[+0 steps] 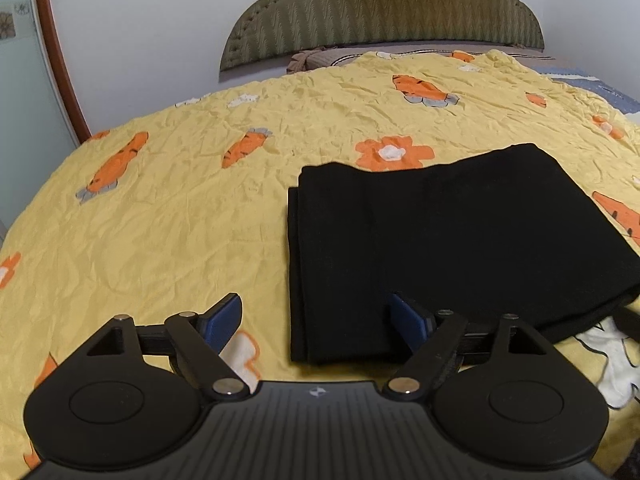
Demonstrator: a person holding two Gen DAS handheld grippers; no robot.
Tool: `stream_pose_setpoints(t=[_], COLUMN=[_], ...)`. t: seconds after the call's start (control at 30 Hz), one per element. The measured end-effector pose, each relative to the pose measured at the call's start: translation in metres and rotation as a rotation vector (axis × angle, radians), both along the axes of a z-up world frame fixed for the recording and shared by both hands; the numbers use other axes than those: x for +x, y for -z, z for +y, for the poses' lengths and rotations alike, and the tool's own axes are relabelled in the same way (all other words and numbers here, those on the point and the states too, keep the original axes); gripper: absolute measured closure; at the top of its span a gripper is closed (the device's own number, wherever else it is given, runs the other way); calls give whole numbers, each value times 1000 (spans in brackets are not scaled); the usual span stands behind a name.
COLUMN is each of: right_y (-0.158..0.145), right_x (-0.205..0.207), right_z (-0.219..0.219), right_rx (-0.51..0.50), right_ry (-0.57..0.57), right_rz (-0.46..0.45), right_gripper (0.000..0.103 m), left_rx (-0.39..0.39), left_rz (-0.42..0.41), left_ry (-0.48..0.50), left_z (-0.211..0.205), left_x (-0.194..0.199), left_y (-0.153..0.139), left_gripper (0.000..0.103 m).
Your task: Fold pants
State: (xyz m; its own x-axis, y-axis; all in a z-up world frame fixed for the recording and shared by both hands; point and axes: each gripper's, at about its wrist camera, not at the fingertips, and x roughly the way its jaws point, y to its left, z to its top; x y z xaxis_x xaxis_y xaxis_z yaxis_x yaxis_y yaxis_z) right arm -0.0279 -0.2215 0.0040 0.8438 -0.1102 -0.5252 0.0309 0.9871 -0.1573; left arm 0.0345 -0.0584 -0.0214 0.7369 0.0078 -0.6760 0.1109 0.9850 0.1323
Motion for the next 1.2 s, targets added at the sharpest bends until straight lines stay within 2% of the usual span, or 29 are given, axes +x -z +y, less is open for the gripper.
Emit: stream_pose_setpoints(t=[0.13, 0.23, 0.7, 1.0, 1.2], right_y=[2, 4, 19, 20, 19], right_x=[-9, -14, -27, -29, -28], right_z=[17, 27, 62, 67, 66], right_rx=[91, 122, 84, 75, 77], right_ry=[-13, -14, -98, -114, -116], right_rz=[38, 42, 91, 95, 101], right_gripper=[0, 0, 0, 0, 0], left_rx=[-27, -59, -68, -71, -19], left_rz=[13, 33, 89, 97, 60], left_ry=[-7, -13, -51, -53, -43], left_z=[5, 11, 29, 32, 26], left_x=[-9, -16, -33, -33, -36], left_y=[-3, -2, 16, 17, 16], left_gripper=[22, 22, 21, 21, 21])
